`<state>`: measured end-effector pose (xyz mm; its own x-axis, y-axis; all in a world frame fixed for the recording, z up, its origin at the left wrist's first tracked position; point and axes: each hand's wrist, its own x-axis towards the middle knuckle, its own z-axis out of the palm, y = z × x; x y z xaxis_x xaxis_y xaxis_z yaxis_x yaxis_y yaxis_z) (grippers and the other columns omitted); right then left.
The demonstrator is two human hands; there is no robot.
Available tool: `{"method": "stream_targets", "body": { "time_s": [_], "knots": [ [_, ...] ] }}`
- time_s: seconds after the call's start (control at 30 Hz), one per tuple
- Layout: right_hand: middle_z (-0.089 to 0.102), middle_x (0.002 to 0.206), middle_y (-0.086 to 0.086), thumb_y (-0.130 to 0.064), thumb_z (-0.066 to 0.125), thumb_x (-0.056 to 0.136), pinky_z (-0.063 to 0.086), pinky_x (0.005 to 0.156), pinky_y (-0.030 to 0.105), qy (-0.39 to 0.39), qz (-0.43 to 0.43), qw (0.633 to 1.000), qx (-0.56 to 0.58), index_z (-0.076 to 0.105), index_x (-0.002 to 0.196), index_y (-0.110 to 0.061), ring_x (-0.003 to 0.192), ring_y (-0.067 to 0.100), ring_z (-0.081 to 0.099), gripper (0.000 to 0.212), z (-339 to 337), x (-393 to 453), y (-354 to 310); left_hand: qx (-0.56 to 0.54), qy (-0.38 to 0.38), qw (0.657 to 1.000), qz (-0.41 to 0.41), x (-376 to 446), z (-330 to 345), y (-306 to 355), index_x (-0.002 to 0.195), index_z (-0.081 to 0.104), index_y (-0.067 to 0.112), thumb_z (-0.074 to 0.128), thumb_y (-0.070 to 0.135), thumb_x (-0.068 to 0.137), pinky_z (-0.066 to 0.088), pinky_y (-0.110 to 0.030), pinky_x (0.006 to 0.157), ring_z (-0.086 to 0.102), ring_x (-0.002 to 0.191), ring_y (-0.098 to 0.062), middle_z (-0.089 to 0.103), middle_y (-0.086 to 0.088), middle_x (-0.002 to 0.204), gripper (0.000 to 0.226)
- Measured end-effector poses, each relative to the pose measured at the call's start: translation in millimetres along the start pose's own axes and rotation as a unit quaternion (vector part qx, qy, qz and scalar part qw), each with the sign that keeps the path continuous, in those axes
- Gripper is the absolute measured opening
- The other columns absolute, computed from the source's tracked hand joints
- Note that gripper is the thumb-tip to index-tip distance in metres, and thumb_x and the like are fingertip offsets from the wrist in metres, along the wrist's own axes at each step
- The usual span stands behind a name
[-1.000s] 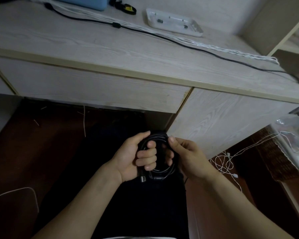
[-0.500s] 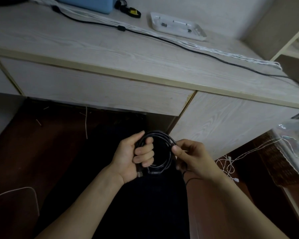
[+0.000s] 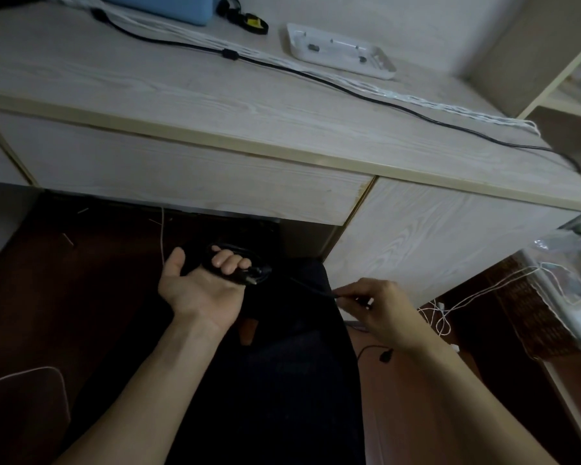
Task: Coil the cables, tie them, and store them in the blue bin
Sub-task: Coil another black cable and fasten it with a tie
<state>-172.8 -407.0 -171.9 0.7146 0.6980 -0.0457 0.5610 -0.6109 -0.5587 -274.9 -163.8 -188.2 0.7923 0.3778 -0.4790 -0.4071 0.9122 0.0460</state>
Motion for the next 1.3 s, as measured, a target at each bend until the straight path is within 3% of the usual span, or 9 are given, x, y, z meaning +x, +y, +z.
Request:
{"method": "stream_targets", "body": {
  "time_s": [0.17,0.37,0.5,0.63,0.7,0.8,0.93,1.13,1.3],
  "knots": [
    [0.060,0.102,-0.020,-0.019,0.070,0.092,0.041,0.079,0.002,-0.113,-0.109,0.987,-0.010,0.074,0.115,-0.019,0.088,-0.020,0.055,0.023,16.5,-1.9,-23.1,0.116,0.007,0.992,0.037,-4.0,5.8,-9.3,0.084,0.045,0.013,0.028,0.048,0.099,0.038,-0.033,0.072,0.042,0.061,-0.018,0.047,-0.003,0.071,0.042],
    [0.060,0.097,-0.016,-0.022,0.067,0.094,0.041,0.077,0.005,-0.068,-0.163,0.984,0.006,0.073,0.116,-0.018,0.085,-0.004,0.058,0.024,21.3,-1.2,-38.9,0.325,-0.044,0.940,0.094,-8.9,5.5,-37.2,0.091,0.042,0.014,0.029,0.043,0.106,0.039,-0.032,0.068,0.042,0.058,-0.015,0.048,0.000,0.069,0.036],
    [0.067,0.099,-0.010,-0.018,0.071,0.091,0.046,0.080,0.010,-0.001,-0.181,0.983,0.023,0.074,0.108,-0.018,0.089,0.000,0.063,0.018,16.6,-2.4,-44.9,0.567,-0.108,0.800,0.165,-4.5,-13.2,-44.6,0.092,0.045,0.012,0.045,0.036,0.102,0.045,-0.048,0.086,0.051,0.069,-0.019,0.056,0.006,0.067,0.026],
    [0.063,0.090,-0.017,-0.028,0.078,0.083,0.046,0.075,0.012,0.075,-0.206,0.976,0.016,0.074,0.094,-0.019,0.082,-0.003,0.058,0.015,14.1,-1.4,-48.0,0.729,-0.180,0.660,0.002,-12.3,-15.3,-41.0,0.120,0.053,0.012,0.050,0.064,0.080,0.046,-0.050,0.103,0.061,0.108,-0.017,0.067,-0.010,0.112,0.066],
    [0.059,0.085,-0.021,-0.035,0.084,0.074,0.041,0.070,0.008,0.110,-0.182,0.977,0.028,0.071,0.086,-0.019,0.077,-0.007,0.054,0.024,11.9,-0.8,-46.6,0.736,-0.237,0.631,-0.067,-20.1,-12.9,-40.7,0.114,0.052,0.005,0.046,0.053,0.093,0.048,-0.046,0.095,0.060,0.090,-0.016,0.065,-0.010,0.094,0.053],
    [0.059,0.074,-0.016,-0.036,0.092,0.061,0.039,0.061,0.007,0.146,-0.131,0.978,0.075,0.064,0.078,-0.021,0.066,-0.001,0.056,0.036,4.6,-1.7,-43.1,0.693,-0.300,0.639,-0.148,-33.5,-3.1,-39.9,0.092,0.049,0.005,0.031,0.043,0.106,0.044,-0.034,0.065,0.041,0.056,-0.014,0.045,-0.001,0.065,0.044],
    [0.062,0.067,-0.011,-0.033,0.086,0.069,0.040,0.053,0.011,0.136,-0.095,0.979,0.115,0.065,0.075,-0.021,0.057,0.004,0.058,0.025,-0.4,-2.0,-34.9,0.665,-0.305,0.660,-0.168,-31.5,-0.4,-36.5,0.082,0.055,0.009,0.037,0.055,0.099,0.033,-0.026,0.048,0.028,0.042,-0.011,0.032,0.001,0.053,0.052],
    [0.069,0.081,-0.014,-0.026,0.067,0.089,0.046,0.063,0.011,0.131,-0.046,0.975,0.175,0.071,0.087,-0.022,0.072,0.003,0.065,0.006,-1.6,-0.6,-28.2,0.558,-0.216,0.787,-0.152,-26.4,2.3,-29.5,0.066,0.045,0.017,0.040,0.049,0.101,0.029,-0.027,0.043,0.018,0.041,-0.013,0.021,0.002,0.050,0.047],
    [0.065,0.080,-0.009,-0.021,0.065,0.094,0.041,0.058,0.011,0.154,-0.004,0.968,0.199,0.072,0.098,-0.012,0.062,0.002,0.057,0.012,-1.3,0.2,-25.0,0.354,-0.083,0.922,-0.134,-14.1,4.3,-25.2,0.064,0.041,0.021,0.044,0.043,0.100,0.026,-0.023,0.037,0.016,0.036,-0.008,0.017,0.008,0.047,0.043]
  ]
}}
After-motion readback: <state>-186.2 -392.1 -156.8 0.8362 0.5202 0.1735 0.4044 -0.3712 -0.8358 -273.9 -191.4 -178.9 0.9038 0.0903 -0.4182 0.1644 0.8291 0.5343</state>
